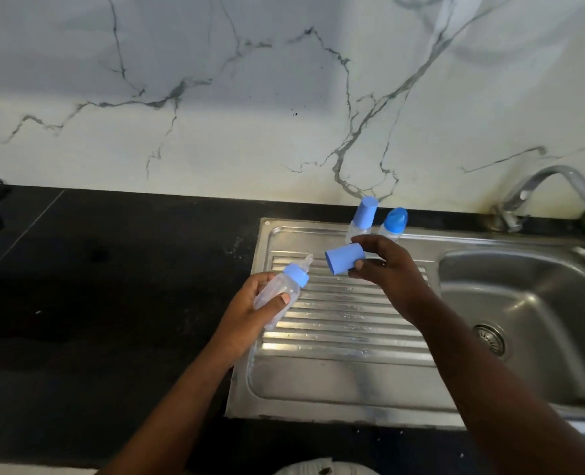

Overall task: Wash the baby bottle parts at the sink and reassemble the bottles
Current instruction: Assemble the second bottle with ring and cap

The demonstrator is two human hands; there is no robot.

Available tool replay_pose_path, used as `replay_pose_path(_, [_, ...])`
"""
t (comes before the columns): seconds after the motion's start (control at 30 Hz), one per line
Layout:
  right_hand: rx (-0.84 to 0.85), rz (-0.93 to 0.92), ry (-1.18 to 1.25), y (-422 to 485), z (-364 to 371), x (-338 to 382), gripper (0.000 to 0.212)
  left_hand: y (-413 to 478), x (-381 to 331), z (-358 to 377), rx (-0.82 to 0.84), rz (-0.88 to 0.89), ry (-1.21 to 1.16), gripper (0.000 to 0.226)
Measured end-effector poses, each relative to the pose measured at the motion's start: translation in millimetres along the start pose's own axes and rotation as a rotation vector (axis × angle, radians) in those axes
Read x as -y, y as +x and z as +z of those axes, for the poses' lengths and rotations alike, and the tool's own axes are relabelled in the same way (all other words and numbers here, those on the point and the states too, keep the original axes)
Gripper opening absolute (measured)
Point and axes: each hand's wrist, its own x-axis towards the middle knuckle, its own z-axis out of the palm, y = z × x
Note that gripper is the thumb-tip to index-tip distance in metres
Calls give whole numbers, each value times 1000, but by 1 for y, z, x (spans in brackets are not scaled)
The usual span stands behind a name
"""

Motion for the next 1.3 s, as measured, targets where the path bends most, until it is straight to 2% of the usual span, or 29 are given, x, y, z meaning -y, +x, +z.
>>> replay_pose_path(0.1, [24,-50,-68,-12,-7,15,42,4,-6,8,32,30,50,60])
replay_pose_path(0.27, [39,-95,-91,-25,-15,24,44,3,-16,21,70,75,67,54])
replay_pose_path(0.4, [90,-86,-137,-36,-17,28,47,3,-23,33,97,115,125,69])
replay_pose_path(0.57, [90,-106,-128,-45,-26,36,47,4,-27,39,100,148,149,68])
replay_pose_path(0.8, [91,-142,-326,-48,-32,46,49,-5,-22,50,146,183,194,52])
replay_pose_path(0.93, [118,-197,-352,-52,-32,42,49,-15,-21,53,164,155,195,43])
replay_pose_path(1.1, [106,-155,-215,-56,-25,28,47,-13,-18,52,235,157,213,51])
replay_pose_path(1.2, [90,-152,-178,-53,-13,25,43,-7,-17,56,231,144,249,73])
replay_pose_path(1.3, [42,-144,-179,-46,-4,26,43,-2,-19,59,196,136,295,65])
